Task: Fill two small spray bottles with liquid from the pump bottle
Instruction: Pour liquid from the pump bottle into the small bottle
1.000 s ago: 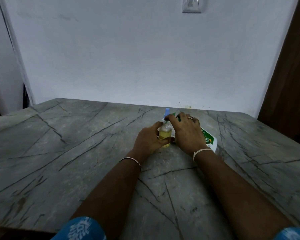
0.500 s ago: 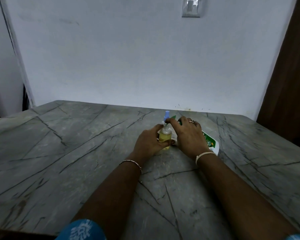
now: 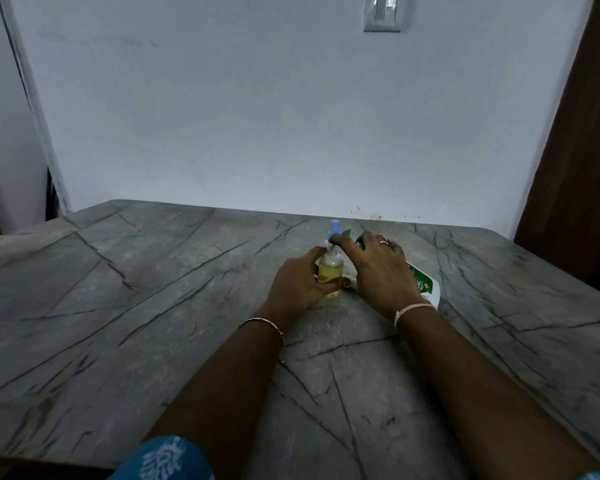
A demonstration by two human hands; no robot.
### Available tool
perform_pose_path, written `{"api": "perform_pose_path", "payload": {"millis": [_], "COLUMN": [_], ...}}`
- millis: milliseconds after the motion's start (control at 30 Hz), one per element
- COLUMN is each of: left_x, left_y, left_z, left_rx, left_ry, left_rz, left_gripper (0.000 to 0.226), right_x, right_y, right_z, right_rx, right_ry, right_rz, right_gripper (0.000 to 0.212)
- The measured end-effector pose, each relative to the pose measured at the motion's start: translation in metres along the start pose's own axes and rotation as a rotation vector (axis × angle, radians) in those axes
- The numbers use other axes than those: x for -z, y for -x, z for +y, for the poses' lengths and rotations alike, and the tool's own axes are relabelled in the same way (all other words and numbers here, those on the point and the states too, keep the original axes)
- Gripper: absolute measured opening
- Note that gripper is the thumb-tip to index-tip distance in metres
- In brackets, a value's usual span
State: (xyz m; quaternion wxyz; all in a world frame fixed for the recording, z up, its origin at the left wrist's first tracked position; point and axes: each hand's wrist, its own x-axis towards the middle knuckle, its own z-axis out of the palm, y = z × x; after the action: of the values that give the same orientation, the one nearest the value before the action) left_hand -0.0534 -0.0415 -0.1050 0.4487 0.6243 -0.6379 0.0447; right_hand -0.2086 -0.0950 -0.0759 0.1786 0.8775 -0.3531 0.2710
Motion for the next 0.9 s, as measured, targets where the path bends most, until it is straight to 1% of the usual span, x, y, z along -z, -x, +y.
{"api": "perform_pose_path", "payload": {"millis": [233,367,533,767,900], "left_x": [-0.0005,-0.0005,-0.001,-0.0011,-0.0006], "left_y": [-0.0004,-0.0009,-0.0002,-0.0006,-0.0007], "left_z": [-0.0006,0.0004,-0.0008,-0.0019,-0.0004], "left_rx": [-0.001,0.017,0.013,0.035,0.049], "left_ry": [0.004,0.002,-0.007,0.009,0.012], "left_rz": [0.0,-0.005,-0.004,0.001,-0.004], "left_gripper": [0.069,0.067,0.068,0.066,0.067], "right_x": [-0.0011,-0.0038,-0.0031,0.0014,0.0005], "right_y": [-0.0064,-0.0037,-0.0005,-0.0056,-0.0017], "right_z": [-0.0071,-0.0032,0.0001,-0.0061,-0.0039], "right_rx": [-0.03,-0.016,-0.009,-0.037,-0.021], "right_ry": [-0.001,0.015,-0.003,-0.03,-0.013], "right_rz": [0.002,0.031,0.012,-0.005,0.017], "right_gripper": [0.069,0.073,0.075,0.066,0.069]}}
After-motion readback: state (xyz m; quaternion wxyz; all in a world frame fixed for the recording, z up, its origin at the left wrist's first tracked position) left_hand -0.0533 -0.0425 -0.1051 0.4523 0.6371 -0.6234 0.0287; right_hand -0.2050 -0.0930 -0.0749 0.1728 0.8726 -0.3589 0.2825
